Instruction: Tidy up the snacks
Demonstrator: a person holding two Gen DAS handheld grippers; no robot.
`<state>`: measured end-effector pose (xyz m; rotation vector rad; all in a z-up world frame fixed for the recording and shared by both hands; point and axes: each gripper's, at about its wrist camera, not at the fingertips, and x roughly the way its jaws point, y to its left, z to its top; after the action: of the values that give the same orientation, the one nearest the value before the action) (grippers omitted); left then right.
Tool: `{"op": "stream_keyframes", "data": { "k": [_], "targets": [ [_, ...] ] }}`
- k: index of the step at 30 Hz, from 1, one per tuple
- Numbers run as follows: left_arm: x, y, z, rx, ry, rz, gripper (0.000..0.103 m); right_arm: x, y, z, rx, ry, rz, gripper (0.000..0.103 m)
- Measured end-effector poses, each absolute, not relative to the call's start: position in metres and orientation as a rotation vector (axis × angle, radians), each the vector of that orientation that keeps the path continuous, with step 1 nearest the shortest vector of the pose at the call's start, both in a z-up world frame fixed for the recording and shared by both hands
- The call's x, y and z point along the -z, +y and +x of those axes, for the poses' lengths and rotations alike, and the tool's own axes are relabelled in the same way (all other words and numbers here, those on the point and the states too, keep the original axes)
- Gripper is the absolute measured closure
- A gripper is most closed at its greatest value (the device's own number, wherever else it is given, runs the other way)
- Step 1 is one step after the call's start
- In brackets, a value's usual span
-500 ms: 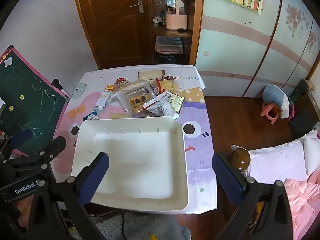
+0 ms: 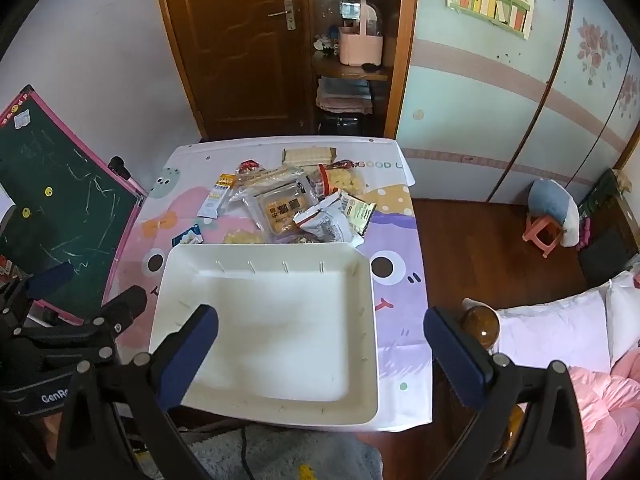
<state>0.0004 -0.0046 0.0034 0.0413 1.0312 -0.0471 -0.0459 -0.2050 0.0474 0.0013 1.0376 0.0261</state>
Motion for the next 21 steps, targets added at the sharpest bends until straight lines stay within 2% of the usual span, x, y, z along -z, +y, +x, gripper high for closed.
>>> {"op": "stream_keyframes", "data": {
  "k": [21],
  "targets": [
    [-0.0119, -0.0017, -0.0058, 0.041, 1.020, 0.021, 0.001, -0.0560, -0.1968, -0.0446, -0.025, 1.019, -0.034, 0.000]
  ]
}}
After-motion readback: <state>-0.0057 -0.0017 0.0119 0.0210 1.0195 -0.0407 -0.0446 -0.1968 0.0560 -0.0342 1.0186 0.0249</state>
